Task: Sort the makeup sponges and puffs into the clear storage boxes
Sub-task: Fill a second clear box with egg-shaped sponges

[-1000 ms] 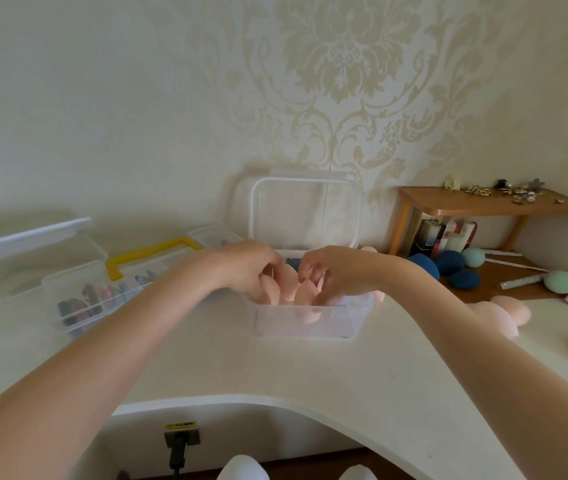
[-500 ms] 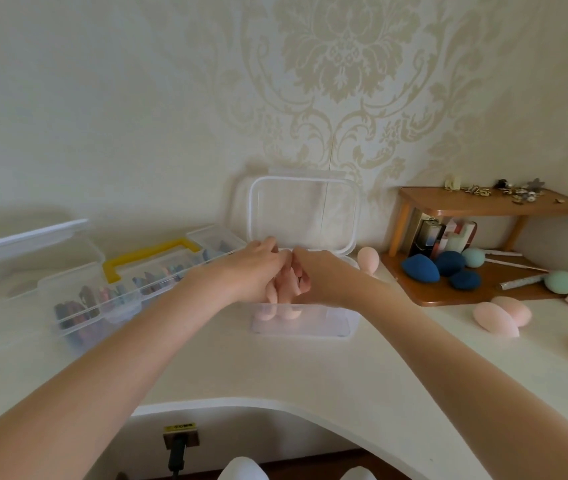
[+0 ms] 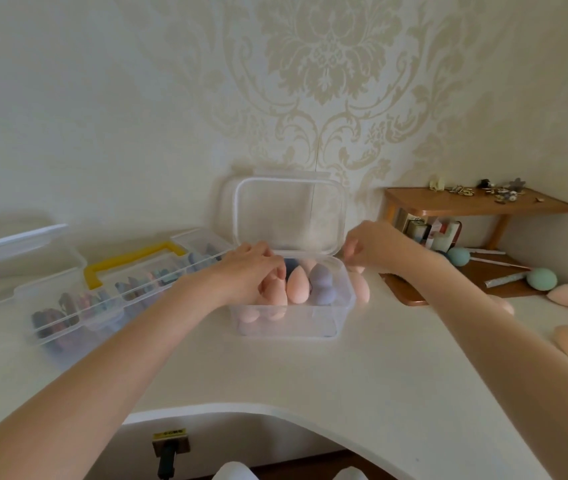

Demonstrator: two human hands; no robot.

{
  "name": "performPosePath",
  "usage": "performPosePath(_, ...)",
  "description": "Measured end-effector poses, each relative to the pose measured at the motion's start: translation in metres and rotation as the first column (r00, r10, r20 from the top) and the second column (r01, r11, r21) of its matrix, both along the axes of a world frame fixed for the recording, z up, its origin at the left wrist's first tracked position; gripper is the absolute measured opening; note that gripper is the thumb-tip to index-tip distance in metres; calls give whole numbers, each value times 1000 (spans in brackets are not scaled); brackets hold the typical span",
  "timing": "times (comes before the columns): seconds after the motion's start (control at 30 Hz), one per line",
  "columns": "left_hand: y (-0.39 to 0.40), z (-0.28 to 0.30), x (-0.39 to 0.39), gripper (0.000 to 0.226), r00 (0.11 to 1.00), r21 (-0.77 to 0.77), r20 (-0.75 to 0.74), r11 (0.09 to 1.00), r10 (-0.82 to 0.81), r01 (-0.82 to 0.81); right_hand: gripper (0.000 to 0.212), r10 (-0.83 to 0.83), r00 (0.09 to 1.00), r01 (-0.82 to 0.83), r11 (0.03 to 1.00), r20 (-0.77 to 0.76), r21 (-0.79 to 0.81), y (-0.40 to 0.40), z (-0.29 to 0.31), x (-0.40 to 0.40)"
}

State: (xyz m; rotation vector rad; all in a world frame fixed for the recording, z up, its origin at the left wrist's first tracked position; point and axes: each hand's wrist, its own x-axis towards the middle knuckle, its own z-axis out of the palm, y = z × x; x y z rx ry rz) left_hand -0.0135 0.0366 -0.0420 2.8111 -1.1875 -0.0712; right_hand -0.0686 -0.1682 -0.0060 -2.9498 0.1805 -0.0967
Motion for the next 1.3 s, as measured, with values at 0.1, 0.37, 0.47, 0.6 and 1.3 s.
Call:
performPosePath(0.1,-1,-1,-1,43,1000,-9,-20,1000,6,-7,10,0,981,-16,997,-194,-79,-4,-35,2)
performPosePath(0.37,2,0,-4,44,999,-20,-42,1000,20,-20,34,-180,939,64,928,294,366,-11,1,-6)
performPosePath(0.47,0,1,-6,39,1000,18,-16,1000,23,-23,31,87,994,-111,864,72,491,16,33,-22)
performPosePath(0.6,2,-1,-9,40,999,23,9,998,53,-53,28,167,960,-112,964,-223,242,45,7,-14)
performPosePath(1.3,-19,-11,-7,48,995,-47,55,996,80,-78,20,-77,984,7,918,160,396,-21,-19,24)
